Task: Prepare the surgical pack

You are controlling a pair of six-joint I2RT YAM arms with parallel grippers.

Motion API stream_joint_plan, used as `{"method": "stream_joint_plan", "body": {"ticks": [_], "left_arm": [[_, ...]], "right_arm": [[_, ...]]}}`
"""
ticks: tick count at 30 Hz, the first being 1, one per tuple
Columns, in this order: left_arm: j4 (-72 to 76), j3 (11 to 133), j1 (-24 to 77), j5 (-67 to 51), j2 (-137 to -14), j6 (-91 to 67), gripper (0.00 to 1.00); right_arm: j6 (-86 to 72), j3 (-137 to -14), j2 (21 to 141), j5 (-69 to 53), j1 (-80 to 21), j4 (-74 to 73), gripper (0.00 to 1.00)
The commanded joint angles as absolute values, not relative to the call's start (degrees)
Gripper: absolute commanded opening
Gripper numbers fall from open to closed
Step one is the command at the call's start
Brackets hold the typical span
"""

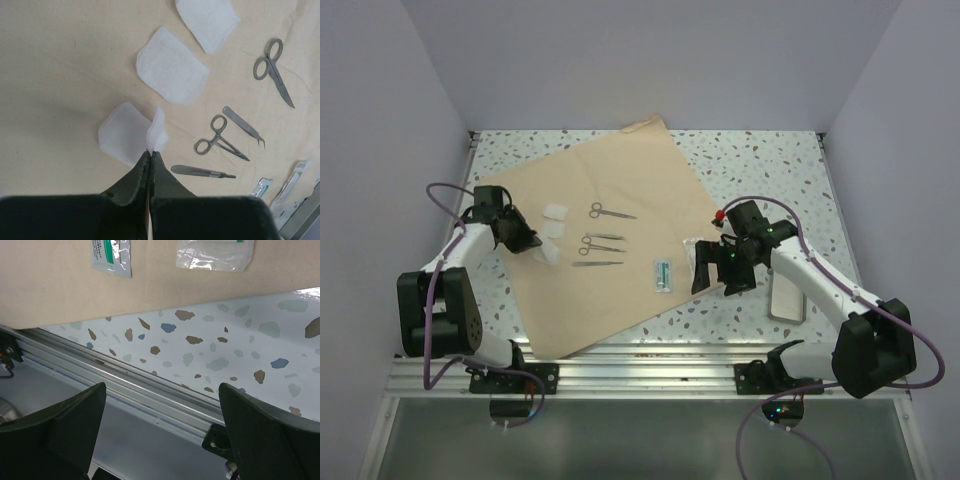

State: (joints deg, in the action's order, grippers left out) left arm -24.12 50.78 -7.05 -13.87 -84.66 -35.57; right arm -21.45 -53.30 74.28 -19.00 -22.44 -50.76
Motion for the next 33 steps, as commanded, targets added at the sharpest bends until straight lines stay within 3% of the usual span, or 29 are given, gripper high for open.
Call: {"method": "stream_joint_plan", "body": {"ticks": [1,21,33], "left_arm": [[-24.0,50.3,-7.6,-11.3,-83.9,-36.5,0.00],[-26.0,49.4,-7.6,-6.2,-85.8,-37.4,0.00],[-25.7,50.3,-7.5,-16.2,-81.6,-42.5,0.00]], "right_arm": [[-21.4,-54.7,74.2,-19.1,-22.5,-51.0,0.99],[-21.5,-54.1,74.6,-19.7,-22.5,-50.4,0.99],[-22.0,-53.7,74.9,-19.9,-22.4,-49.7,0.99]]}}
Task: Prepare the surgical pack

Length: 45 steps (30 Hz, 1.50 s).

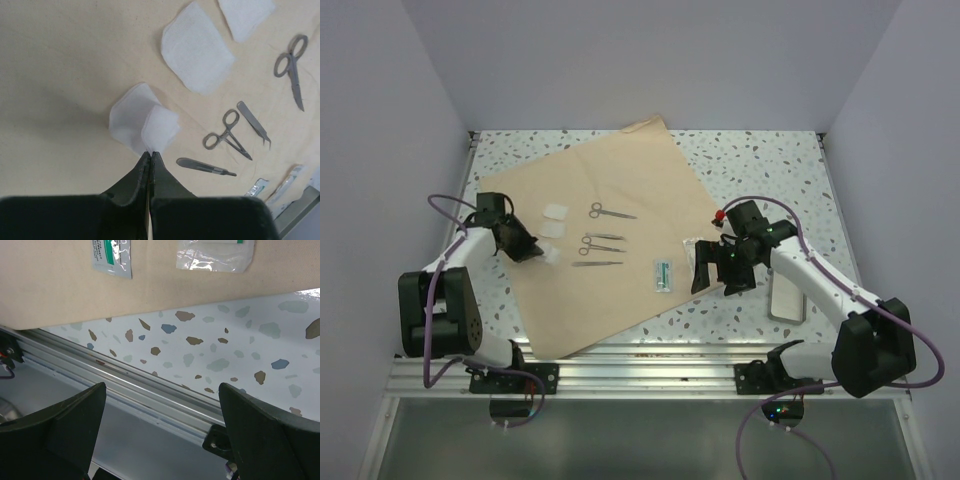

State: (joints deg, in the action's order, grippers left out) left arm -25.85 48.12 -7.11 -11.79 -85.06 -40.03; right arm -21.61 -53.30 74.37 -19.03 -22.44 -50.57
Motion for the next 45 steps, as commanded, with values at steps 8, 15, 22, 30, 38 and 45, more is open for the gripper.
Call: {"method": "stream_joint_plan", "body": {"ticks": [8,15,22,30,38,45], "left_arm": [[-25.8,47.9,-7.4,-19.9,-77.0,-45.3,0.00],[-22.9,47.2,-7.4,-21.8,-78.5,-46.9,0.00],[-20.3,44.8,-7.4,-19.5,-78.9,-47.8,0.00],[-19.2,43.7,-7.5,-16.4,-80.4,-46.4,0.00],[-20.0,44.7,-8.3,-14.2,-81.0,-44.4,0.00],[-20.0,45.0,-9.3,-13.6,-81.4,-43.2,0.00]], "right_arm": [[-22.2,-53.4,75.5,-20.7,-22.5,-48.8,0.99],[-22.1,-53.7,75.7,-20.7,-22.6,-49.0,0.99],[-22.2,-53.7,75.4,-20.7,-22.5,-49.2,0.99],[-21.9,-54.1,75.6,-20.3,-22.5,-49.8,0.99],[-21.8,-54.5,76.5,-20.4,-22.5,-49.7,0.99],[-21.6,-54.1,76.7,-20.4,-22.5,-49.6,0.99]]}}
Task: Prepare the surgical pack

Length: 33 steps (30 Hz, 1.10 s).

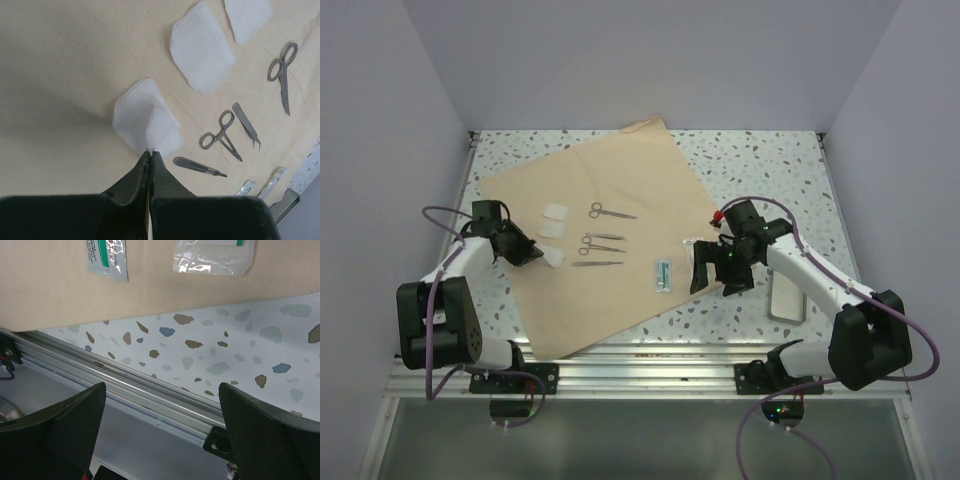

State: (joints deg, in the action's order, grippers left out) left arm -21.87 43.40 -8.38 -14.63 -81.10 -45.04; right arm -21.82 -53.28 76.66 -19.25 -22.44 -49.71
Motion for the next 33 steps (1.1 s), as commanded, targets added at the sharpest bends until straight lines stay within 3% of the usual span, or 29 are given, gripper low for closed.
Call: {"method": "stream_joint_plan", "body": {"ticks": [1,33], "left_arm": [[-20.1,45.1,-9.6,-13.5,-81.5,-43.1,0.00],[-18.5,47.5,-10.8,-12.2,-86.7,-38.2,0.00]], "right_arm": [[-21.6,-54.0,76.7,-20.5,-22.5,-49.5,0.99],[-21.7,-53.3,77.4,-20.6,-22.4,-49.0,0.99]]}}
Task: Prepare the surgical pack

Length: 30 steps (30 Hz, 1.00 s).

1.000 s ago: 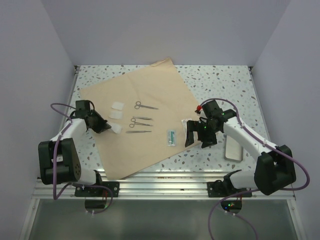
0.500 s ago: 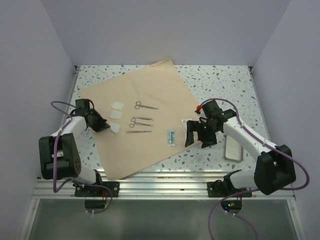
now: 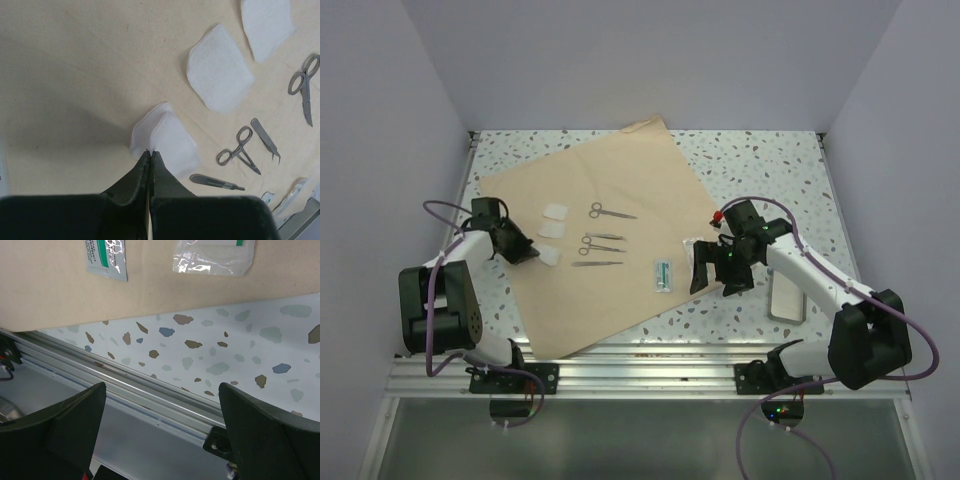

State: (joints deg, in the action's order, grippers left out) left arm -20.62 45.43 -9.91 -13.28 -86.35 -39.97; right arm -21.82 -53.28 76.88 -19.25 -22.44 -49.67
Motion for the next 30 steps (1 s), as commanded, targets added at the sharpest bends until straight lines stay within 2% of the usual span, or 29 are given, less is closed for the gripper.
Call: {"method": "stream_joint_plan", "body": {"ticks": [1,18,21,25,30], "left_arm": [[-18.6,47.5,-10.8,-12.2,-86.7,-38.2,0.00],[-18.1,47.9,-11.2,-12.7,-88.9,-37.4,0.00],[-19.2,48.4,-11.2,-12.8,-87.6,-36.7,0.07],[-21.1,48.5,-11.2,-12.0,-84.8,-35.6,0.30],[-24.2,48.3,-11.1,-10.3,-81.5,-34.5,0.50]], "right_arm": [[-21.7,-53.3,77.4,-20.6,-22.5,-48.9,0.99],[-21.9,-53.0,78.1,-20.8,-22.5,-48.5,0.99],[-22.0,-53.0,78.2,-21.0,-22.5,-48.4,0.99],[-21.8,-53.2,78.4,-21.2,-22.6,-48.3,0.99],[-21.9,-53.1,78.7,-21.6,-22.5,-47.8,0.99]]}}
